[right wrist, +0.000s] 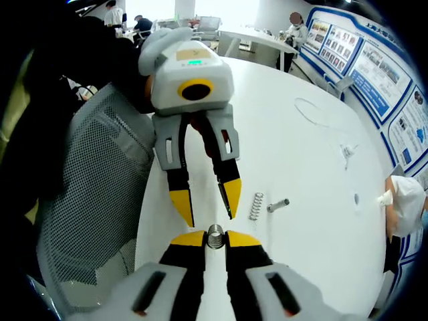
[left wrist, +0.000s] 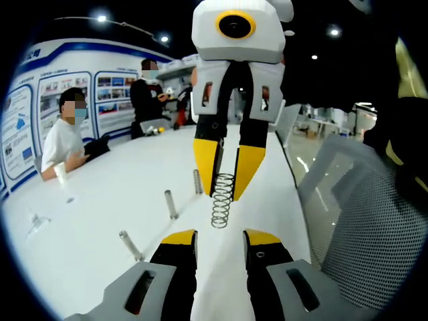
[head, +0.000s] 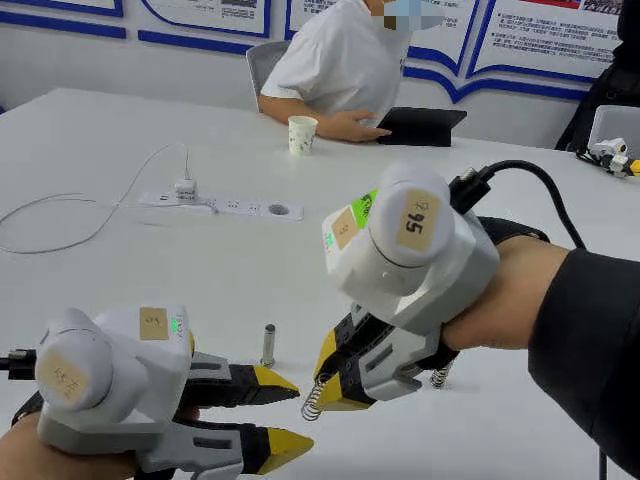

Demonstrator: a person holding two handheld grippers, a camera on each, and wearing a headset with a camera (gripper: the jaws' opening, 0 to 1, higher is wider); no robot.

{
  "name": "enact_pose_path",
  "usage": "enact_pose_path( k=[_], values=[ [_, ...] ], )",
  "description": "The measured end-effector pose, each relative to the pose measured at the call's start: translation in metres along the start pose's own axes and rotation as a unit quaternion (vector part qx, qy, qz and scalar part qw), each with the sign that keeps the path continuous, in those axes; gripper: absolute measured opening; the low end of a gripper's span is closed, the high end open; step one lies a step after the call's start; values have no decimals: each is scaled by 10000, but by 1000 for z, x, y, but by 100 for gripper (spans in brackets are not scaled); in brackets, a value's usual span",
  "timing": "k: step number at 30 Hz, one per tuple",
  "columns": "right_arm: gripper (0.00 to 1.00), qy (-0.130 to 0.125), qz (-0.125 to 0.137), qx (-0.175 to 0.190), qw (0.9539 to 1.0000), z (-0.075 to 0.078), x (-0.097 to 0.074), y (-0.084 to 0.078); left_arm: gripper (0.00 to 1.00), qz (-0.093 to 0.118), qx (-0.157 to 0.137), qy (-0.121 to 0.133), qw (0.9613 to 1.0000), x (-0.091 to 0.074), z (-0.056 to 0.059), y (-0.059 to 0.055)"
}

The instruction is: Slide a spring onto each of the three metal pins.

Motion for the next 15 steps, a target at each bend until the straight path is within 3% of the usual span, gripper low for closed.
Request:
enact_pose_path(
  k=[15],
  values=[
    [12, -322, -119, 310, 9989, 26, -21, -19, 34, -42, -250, 324, 9992, -18, -4, -11]
  ],
)
Point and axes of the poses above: the centre of the closed fingertips' face, and the gripper's own axes: x roughly forward along the fingers, z roughly to its right, y roughly out of its top, the point moved 10 cm from there along -x, roughly backward along the fingers, and after that the axes turned 12 degrees about x, right-handed, at the moved point
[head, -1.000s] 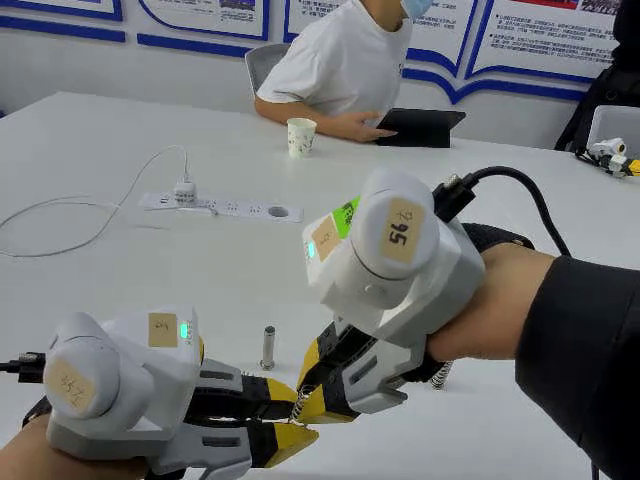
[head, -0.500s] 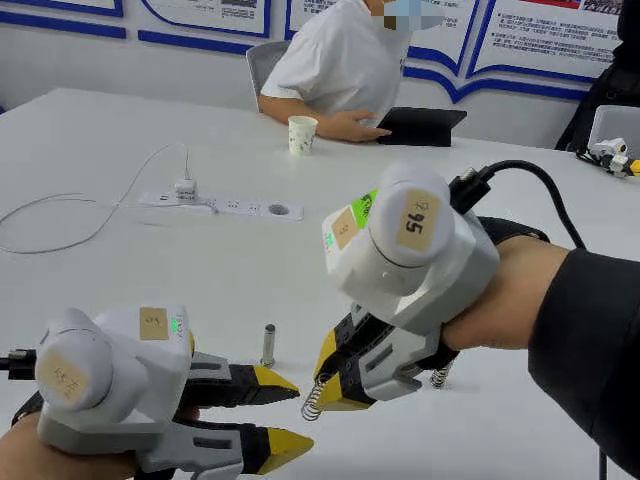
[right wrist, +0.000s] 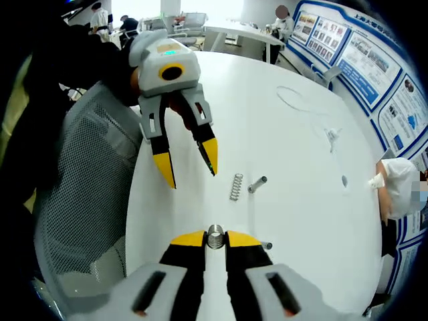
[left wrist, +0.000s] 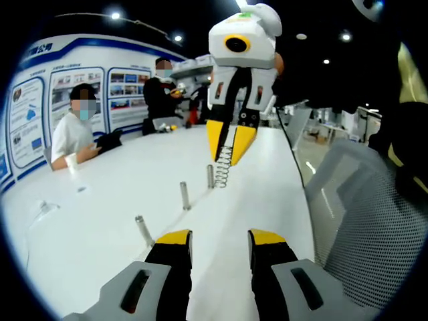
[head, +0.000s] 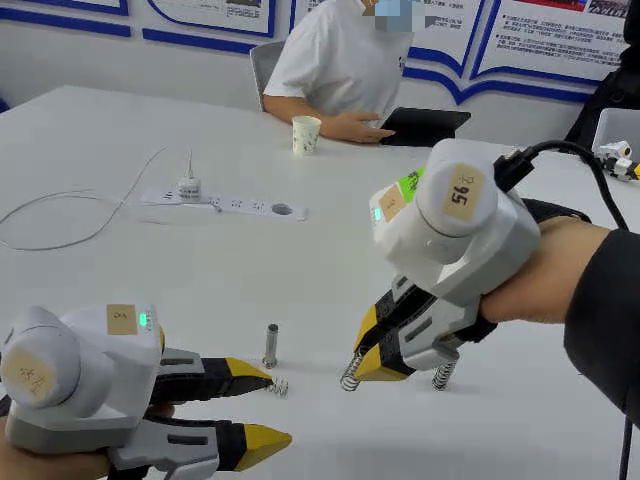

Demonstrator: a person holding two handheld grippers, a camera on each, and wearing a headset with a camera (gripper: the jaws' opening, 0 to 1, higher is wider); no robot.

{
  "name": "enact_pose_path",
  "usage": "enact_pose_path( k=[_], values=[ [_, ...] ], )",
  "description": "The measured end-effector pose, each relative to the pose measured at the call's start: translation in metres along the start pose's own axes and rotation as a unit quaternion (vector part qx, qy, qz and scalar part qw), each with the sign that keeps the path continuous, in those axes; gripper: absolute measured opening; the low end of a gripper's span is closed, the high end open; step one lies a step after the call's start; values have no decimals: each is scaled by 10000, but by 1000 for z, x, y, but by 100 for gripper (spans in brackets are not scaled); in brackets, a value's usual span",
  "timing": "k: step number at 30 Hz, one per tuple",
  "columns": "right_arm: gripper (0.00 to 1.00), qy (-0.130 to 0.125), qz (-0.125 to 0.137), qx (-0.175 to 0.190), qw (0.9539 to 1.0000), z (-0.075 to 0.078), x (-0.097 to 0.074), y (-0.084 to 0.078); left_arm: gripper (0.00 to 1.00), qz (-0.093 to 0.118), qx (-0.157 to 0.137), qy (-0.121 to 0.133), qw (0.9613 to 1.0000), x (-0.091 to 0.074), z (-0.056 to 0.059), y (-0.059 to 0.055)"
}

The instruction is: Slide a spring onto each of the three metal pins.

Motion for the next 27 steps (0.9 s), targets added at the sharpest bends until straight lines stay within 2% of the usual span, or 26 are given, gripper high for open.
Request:
enact_pose_path(
  k=[9, 14, 20, 27],
  values=[
    [12, -281, -153, 156, 9994, 21, -7, -12, 37, 10, -102, 153, 9998, -7, -1, -2],
    [12, -474, -244, 281, 9982, 38, -8, -18, 38, 1, -140, 169, 9998, -8, 1, -4],
    [12, -566, -266, 434, 9971, 57, -2, -16, 39, 6, -175, 173, 9997, -7, 3, -5],
    [12, -560, -387, 438, 9967, 66, 12, -13, 39, -3, -207, 202, 9996, -8, 4, -6]
  ],
)
Point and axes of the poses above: the centre of the closed fingertips' face, and the gripper's own axes: x roughly forward along the fingers, z roughly to its right, y roughly out of its top, the point moved 10 cm from there along -x, roughly backward along the fingers, and after that the axes turned 12 degrees about x, right-handed, at the moved point
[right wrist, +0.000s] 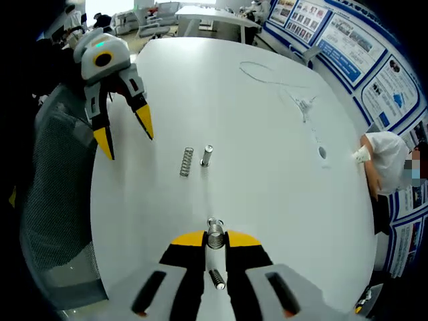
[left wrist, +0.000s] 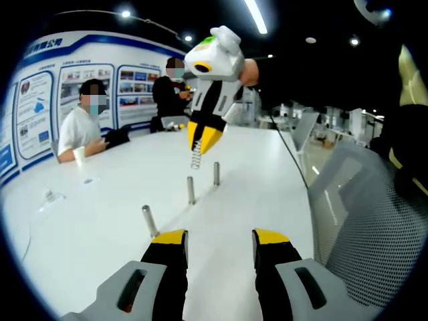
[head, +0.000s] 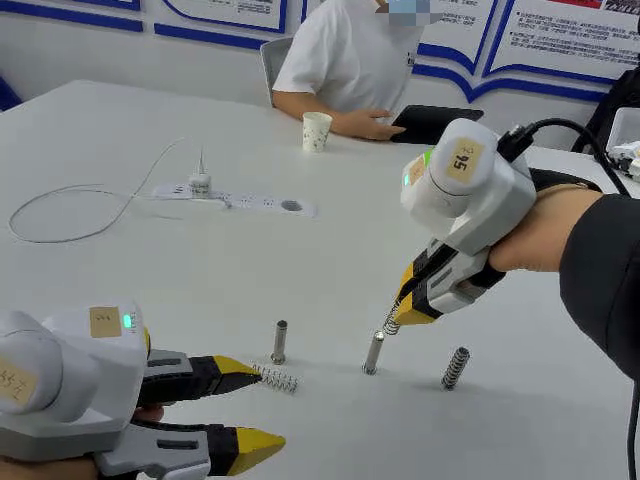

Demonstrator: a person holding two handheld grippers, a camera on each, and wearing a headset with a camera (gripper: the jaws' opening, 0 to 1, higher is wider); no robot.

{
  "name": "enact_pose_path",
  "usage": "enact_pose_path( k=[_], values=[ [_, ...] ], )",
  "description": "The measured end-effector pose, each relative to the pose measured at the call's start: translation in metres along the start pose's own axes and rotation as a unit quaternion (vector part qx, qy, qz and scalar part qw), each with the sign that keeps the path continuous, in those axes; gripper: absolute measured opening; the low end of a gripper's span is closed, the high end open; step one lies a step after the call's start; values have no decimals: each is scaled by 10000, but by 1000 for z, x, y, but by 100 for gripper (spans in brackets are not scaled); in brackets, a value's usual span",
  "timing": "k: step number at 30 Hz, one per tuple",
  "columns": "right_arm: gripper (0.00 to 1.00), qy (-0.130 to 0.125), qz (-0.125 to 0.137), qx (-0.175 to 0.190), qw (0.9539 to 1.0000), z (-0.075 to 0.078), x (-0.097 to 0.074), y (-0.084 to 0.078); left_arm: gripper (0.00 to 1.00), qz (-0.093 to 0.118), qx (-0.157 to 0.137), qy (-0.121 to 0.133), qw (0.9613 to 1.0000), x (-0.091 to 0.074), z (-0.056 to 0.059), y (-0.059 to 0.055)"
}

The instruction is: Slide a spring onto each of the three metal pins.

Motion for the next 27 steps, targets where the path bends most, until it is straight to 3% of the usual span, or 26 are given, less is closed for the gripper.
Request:
enact_pose_path(
  k=[17, 27],
  values=[
    [12, 160, -200, 41, 9997, 8, 21, 2, 39, -16, -88, 53, 9999, -1, 0, -5],
    [12, 242, -530, -46, 9983, 6, 40, 3, 39, -33, -119, 59, 9999, 0, 0, -6]
  ],
)
Point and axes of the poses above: the centre of the closed fingertips' face, and the gripper's own axes: x roughly forward along the fingers, z roughly to its right, y roughly out of its top, the point moved 10 cm from there along -x, roughly backward along the fingers, and after that the axes turned 12 degrees about x, right-handed, at the moved point
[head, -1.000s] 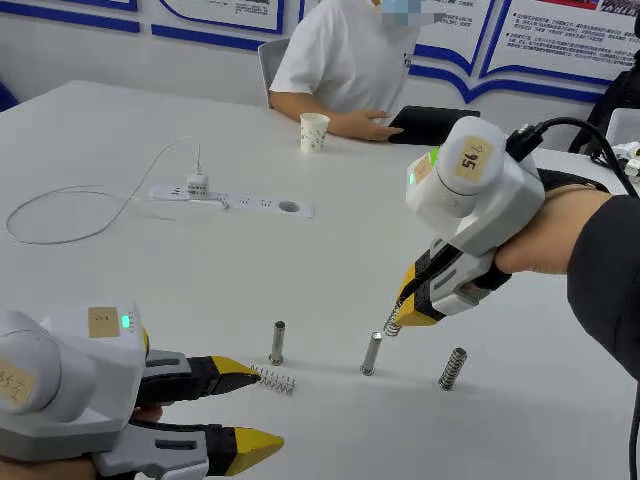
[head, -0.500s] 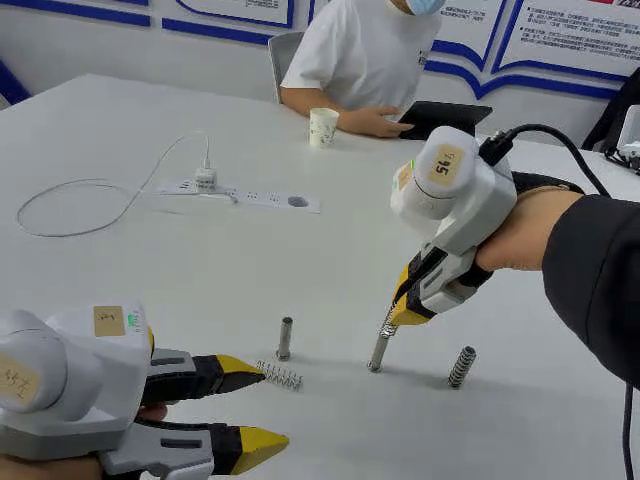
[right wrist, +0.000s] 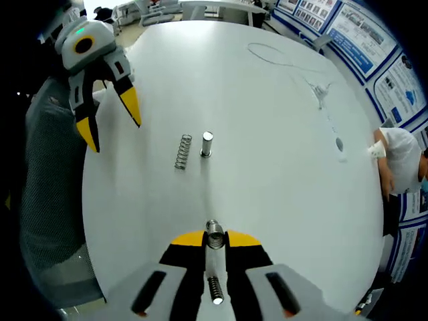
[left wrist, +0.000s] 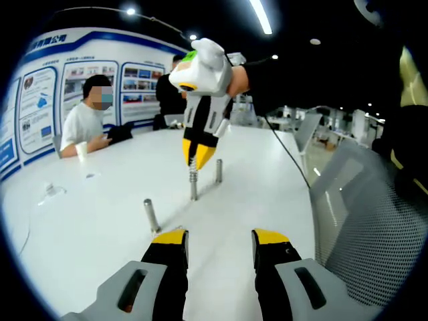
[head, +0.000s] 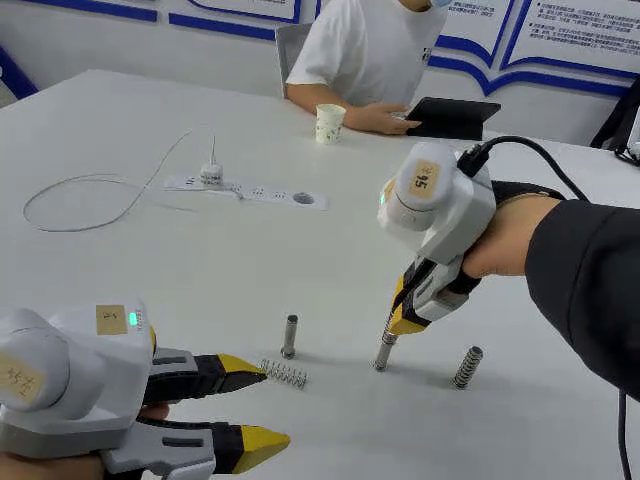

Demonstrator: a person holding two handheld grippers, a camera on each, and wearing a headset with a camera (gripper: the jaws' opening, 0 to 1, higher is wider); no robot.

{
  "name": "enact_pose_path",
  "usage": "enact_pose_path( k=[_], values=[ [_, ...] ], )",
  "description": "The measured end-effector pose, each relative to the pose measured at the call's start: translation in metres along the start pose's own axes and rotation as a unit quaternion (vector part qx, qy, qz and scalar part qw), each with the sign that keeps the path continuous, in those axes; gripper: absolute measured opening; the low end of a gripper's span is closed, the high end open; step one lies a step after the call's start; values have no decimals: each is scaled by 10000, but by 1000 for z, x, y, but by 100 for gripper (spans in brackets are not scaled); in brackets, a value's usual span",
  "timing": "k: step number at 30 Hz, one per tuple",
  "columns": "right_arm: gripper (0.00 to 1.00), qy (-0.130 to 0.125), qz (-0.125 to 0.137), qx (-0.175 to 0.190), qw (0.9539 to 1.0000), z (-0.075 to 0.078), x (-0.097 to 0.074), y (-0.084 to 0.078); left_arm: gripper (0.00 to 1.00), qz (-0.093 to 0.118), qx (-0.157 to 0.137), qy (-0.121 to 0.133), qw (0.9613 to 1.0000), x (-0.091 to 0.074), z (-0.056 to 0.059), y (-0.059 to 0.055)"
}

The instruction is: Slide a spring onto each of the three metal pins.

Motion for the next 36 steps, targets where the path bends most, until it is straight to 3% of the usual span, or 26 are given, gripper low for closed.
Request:
enact_pose_path(
  k=[21, 36],
  values=[
    [12, 142, -211, 154, 9996, -6, 33, -11, 38, -43, -44, 26, 10000, -1, 0, -2],
    [15, 96, -127, 139, 9998, -7, 31, -13, 38, -56, -42, 50, 10000, -3, 1, -2]
  ],
)
Point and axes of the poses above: the centre of the closed fingertips' face, and the gripper's own axes: x roughly forward along the fingers, z roughly to its right, y roughly out of its top, the point moved 10 cm from there along -x, roughly backward along the fingers, and after that the axes turned 12 degrees about x, right-handed, at the moved point
